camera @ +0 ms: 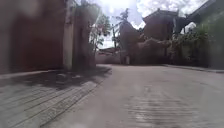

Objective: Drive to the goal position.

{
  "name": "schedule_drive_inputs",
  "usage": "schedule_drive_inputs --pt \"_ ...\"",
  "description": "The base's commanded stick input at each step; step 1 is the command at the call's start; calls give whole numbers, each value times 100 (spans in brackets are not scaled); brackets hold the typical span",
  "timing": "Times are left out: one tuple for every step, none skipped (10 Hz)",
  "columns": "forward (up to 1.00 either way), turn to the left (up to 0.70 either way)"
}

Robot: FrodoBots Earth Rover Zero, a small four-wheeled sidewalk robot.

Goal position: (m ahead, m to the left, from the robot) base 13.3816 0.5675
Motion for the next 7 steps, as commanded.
schedule_drive_inputs --pt "0 0" --pt "2 0" --pt "15 0" --pt "13 0" --pt "22 0" --pt "32 0" --pt "42 0"
